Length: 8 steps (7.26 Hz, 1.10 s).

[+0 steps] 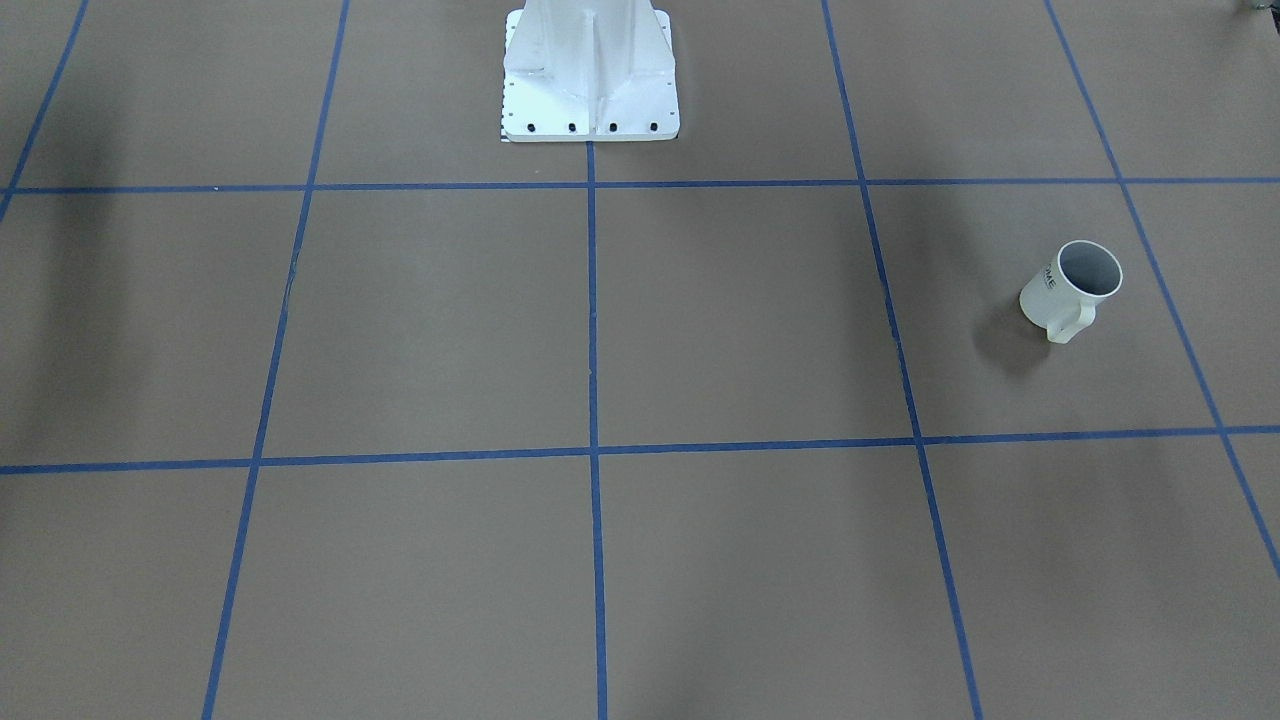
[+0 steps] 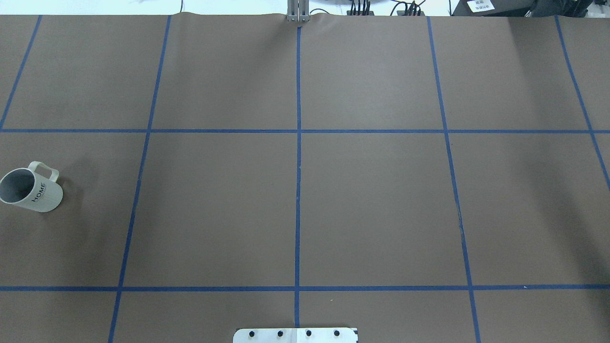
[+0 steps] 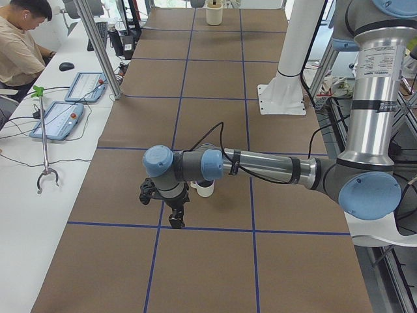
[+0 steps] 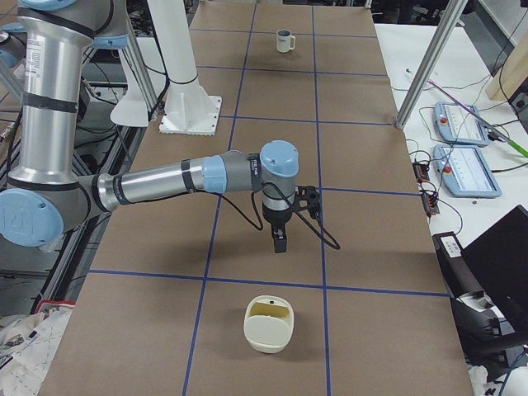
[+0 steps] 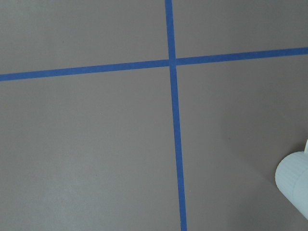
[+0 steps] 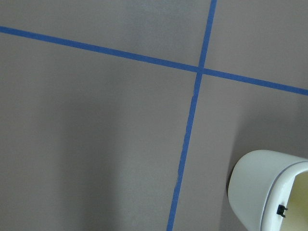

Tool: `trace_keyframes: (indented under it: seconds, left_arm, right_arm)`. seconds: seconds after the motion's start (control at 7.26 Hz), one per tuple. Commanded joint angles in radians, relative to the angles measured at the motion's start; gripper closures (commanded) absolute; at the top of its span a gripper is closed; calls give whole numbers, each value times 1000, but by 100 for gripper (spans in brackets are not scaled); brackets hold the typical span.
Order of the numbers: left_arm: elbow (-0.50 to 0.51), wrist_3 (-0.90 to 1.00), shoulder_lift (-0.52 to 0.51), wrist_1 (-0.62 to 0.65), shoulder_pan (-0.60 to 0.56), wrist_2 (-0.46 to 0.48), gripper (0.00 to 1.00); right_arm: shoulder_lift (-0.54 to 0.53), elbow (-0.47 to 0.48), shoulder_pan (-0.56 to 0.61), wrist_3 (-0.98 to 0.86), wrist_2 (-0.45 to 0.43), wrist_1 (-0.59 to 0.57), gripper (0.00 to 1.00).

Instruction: Left arm hands cup to right arm to dump lemon

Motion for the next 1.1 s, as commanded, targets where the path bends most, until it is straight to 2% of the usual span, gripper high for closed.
trace_keyframes:
  seconds: [0.0,0.96]
  left_arm:
    - [-6,1,7,0,0,0,0]
    - [3,3,13,-35,0,0,0]
  right_arm:
    - [-4,0,0,0,38,-1,0]
    - [10,5,-2,3,55,3,0]
